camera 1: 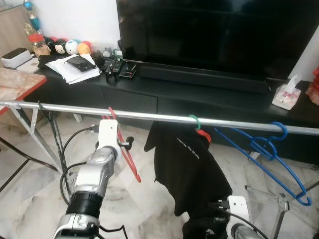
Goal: Hang hanger
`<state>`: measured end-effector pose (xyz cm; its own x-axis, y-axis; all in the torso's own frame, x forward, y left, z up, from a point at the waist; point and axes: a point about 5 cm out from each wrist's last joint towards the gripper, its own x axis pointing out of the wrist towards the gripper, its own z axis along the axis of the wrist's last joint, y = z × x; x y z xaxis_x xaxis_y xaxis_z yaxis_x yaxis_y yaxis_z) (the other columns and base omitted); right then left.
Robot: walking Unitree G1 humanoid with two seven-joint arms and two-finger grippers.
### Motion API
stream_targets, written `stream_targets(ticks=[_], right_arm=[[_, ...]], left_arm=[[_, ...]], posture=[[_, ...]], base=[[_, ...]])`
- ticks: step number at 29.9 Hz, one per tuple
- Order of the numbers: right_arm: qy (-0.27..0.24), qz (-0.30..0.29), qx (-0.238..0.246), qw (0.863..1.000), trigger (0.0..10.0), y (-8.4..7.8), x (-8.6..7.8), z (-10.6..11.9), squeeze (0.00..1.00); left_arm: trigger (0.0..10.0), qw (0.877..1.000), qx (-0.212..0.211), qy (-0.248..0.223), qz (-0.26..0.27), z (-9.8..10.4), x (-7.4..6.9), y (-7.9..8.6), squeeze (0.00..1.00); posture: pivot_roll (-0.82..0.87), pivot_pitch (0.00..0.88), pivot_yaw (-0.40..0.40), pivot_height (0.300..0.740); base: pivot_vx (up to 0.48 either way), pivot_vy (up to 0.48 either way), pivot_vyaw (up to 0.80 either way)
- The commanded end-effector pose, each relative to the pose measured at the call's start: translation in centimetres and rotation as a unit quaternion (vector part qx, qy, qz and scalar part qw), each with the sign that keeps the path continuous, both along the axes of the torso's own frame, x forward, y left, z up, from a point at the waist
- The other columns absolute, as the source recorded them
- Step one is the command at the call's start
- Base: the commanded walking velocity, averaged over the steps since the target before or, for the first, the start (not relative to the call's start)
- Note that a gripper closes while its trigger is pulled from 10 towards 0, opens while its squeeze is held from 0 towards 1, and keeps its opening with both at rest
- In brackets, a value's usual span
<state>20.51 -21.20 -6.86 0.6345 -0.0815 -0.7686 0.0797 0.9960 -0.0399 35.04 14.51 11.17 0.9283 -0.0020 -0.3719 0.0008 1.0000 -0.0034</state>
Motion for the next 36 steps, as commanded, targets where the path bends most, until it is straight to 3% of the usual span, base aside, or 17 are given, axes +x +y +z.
stream_targets(ticks=[1, 6, 17, 18, 19, 20, 36], right_arm=[[-0.010, 0.000, -0.003, 1.000, 10.0, -0.2, 0.6, 0.4, 0.00], [-0.012, -0.002, -0.002, 1.000, 10.0, -0.2, 0.7, 0.4, 0.00], [-0.013, -0.007, -0.001, 1.000, 10.0, -0.2, 0.6, 0.4, 0.00], [-0.014, -0.007, -0.001, 1.000, 10.0, -0.2, 0.6, 0.4, 0.00], [-0.014, -0.007, -0.001, 1.000, 10.0, -0.2, 0.6, 0.4, 0.00], [-0.014, -0.007, -0.001, 1.000, 10.0, -0.2, 0.6, 0.4, 0.00], [-0.014, -0.007, -0.002, 1.000, 10.0, -0.3, 0.6, 0.4, 0.00]], left_arm=[[10.0, 1.000, 0.011, -0.013, 0.009, 0.4, 0.7, -0.2, 0.00], [10.0, 0.999, 0.021, -0.011, 0.022, -0.1, 1.6, -0.5, 0.00], [10.0, 0.998, 0.040, 0.001, 0.038, -1.1, 2.2, -0.3, 0.00], [3.6, 0.998, 0.049, -0.003, 0.042, -1.1, 2.3, -0.3, 0.00], [0.9, 0.998, 0.051, -0.004, 0.044, -1.1, 2.3, -0.3, 0.00], [0.0, 0.998, 0.050, -0.005, 0.045, -1.1, 2.3, -0.3, 0.00], [0.0, 0.998, 0.045, -0.007, 0.051, -1.4, 2.5, -0.3, 0.00]], posture=[[-0.01, 0.000, -0.045, 0.740], [-0.03, 0.000, -0.032, 0.740], [-0.04, 0.000, -0.023, 0.740], [-0.05, 0.000, -0.023, 0.740], [-0.05, 0.000, -0.023, 0.740], [-0.05, 0.000, -0.023, 0.740], [-0.05, 0.000, -0.026, 0.740]], base=[[0.000, 0.000, 0.00], [0.000, 0.000, 0.00], [0.000, 0.000, 0.00], [0.000, 0.000, 0.00], [0.000, 0.000, 0.00], [0.000, 0.000, 0.00], [0.000, 0.000, 0.00]])
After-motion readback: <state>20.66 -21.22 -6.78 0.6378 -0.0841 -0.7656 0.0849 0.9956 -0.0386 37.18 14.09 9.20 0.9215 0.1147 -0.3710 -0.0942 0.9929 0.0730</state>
